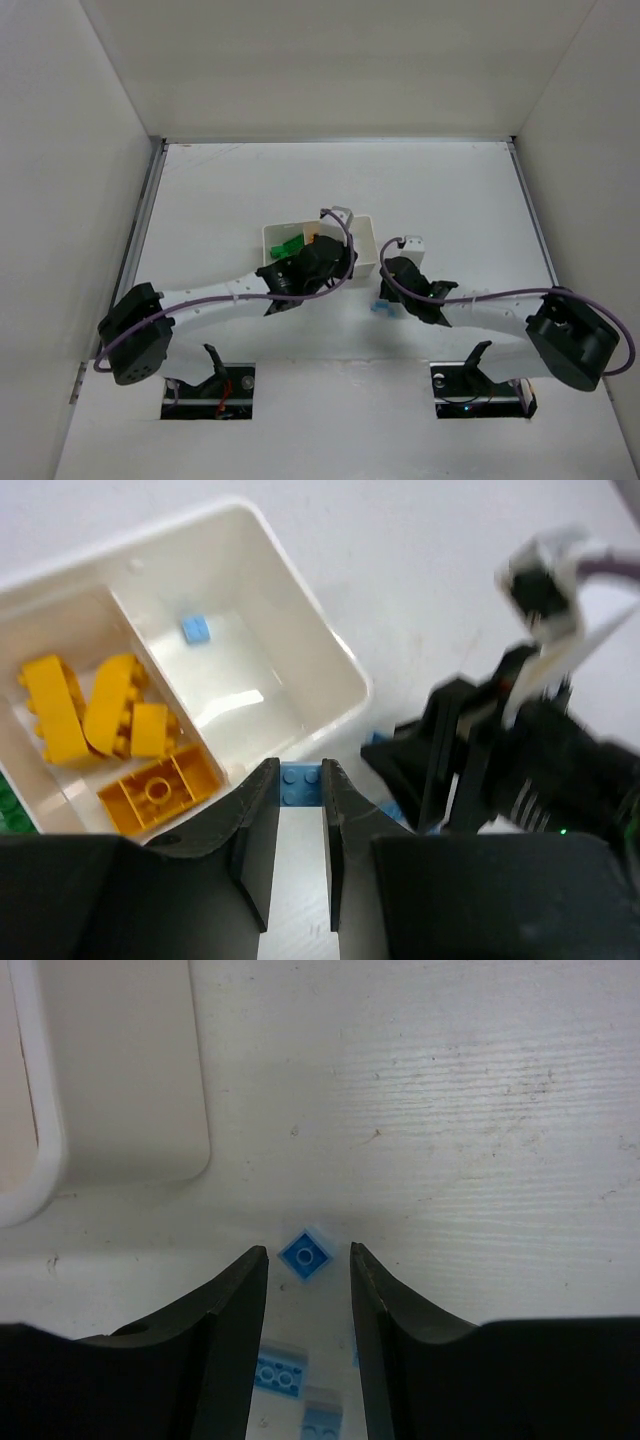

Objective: Sort the legos into containers by color

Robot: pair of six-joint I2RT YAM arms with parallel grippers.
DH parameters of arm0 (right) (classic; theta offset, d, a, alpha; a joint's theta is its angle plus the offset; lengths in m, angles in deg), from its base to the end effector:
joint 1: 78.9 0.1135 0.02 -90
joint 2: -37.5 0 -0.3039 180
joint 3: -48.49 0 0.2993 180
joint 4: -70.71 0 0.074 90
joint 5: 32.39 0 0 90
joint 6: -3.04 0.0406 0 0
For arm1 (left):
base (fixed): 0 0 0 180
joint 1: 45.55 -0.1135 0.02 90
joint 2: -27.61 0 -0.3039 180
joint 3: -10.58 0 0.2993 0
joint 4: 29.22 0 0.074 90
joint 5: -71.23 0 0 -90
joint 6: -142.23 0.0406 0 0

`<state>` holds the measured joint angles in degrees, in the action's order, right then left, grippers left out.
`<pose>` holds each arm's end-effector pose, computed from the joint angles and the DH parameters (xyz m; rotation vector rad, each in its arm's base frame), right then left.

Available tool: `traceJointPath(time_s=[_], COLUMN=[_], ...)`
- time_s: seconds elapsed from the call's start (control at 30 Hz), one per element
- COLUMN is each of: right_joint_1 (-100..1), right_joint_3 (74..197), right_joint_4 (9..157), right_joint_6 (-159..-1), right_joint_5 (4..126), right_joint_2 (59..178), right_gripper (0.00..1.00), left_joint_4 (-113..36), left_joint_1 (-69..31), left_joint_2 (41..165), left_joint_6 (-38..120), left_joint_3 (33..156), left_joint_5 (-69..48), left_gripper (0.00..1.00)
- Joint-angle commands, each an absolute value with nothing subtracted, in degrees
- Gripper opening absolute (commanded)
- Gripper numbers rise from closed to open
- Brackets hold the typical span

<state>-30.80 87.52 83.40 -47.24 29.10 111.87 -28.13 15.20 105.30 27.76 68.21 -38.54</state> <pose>0.1851 0.1773 0.1515 0.0550 2.2893 0.1891 0.1793 -0.2921 0.2713 0.3720 1.9049 -0.6836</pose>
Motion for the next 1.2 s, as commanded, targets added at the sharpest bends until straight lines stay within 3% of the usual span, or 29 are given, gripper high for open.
traceJointPath(time_s=[0.0, 0.33, 0.53, 0.67, 0.87, 1.17], right_joint_1=[-30.2, -29.6, -29.5, -29.5, -27.7, -25.9], right_joint_3=[90.2, 90.8, 90.6, 90.1, 90.2, 92.7], right_joint_4=[81.4, 82.4, 82.5, 82.4, 83.5, 90.8], right_joint_6=[-46.4, -45.6, -45.3, -45.1, -45.5, -47.6], right_joint_5=[29.0, 28.5, 28.5, 28.1, 26.9, 25.3], right_joint_2=[112.9, 114.2, 113.8, 112.9, 110.9, 99.6], right_gripper=[0.43, 0.38, 0.32, 0.28, 0.26, 0.26], left_joint_4=[-26.2, -23.8, -23.6, -23.4, -24.4, -25.3], left_joint_1=[11.8, 6.6, 5.4, 5.5, 7.7, 20.3], left_joint_2=[105.6, 118.4, 121.8, 117.6, 107.3, 93.4], left_joint_6=[24.5, 24.4, 23.8, 23.8, 23.5, 22.3], left_joint_3=[71.5, 78.3, 80.0, 78.2, 71.3, 58.2], left_joint_5=[-37.1, -36.8, -37.3, -38.1, -38.1, -41.5], left_gripper=[0.14, 0.17, 0.36, 0.43, 0.43, 0.42])
